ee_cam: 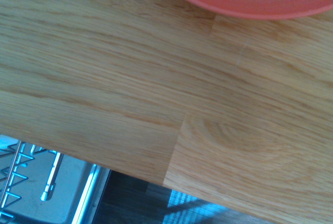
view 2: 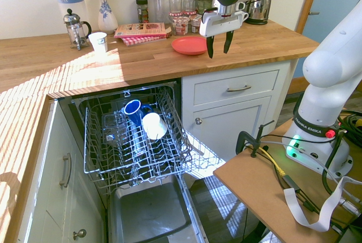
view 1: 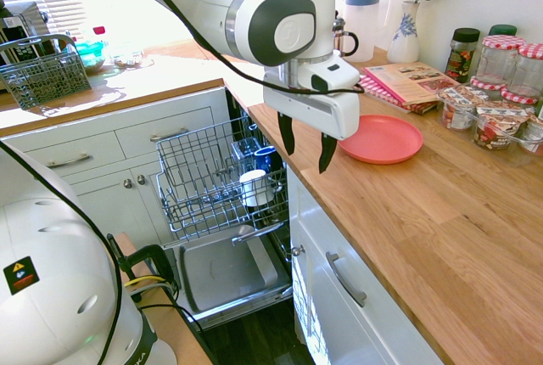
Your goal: Put the plate in the dishwasher
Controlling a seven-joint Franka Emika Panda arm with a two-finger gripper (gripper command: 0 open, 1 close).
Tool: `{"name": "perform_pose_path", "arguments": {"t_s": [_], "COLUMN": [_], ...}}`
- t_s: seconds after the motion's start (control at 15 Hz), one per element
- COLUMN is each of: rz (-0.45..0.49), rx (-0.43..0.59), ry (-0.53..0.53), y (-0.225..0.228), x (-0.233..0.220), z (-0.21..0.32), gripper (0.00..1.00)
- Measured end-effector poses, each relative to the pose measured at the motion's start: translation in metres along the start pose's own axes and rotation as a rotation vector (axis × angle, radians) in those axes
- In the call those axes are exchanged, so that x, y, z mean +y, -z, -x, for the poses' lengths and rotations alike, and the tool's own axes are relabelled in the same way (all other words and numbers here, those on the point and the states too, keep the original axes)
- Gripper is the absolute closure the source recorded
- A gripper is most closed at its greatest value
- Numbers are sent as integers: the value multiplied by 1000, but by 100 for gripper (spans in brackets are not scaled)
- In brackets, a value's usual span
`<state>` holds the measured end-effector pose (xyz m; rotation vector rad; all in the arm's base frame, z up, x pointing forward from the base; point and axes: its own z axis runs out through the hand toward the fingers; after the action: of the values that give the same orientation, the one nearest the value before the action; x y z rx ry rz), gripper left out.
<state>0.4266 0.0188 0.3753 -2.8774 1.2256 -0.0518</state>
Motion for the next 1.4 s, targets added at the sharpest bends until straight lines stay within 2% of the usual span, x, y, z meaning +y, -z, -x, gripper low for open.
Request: {"name": "perform_pose_path", "arguments": {"t_s": [0.2, 0.53, 0.73, 0.93, 1.0, 1.4], "rz": [-16, -159, -261, -340, -361, -400], "rx": [-5, 29, 34, -14, -40, -149], "ry": [-53, -184, -213, -200, -184, -158], "y": [-1, -7, 2, -10, -16, -37], "x": [4, 26, 29, 18, 10, -2], "z": [-7, -60, -106, -151, -162, -197], "gripper": [0, 0, 0, 0, 100, 100]}}
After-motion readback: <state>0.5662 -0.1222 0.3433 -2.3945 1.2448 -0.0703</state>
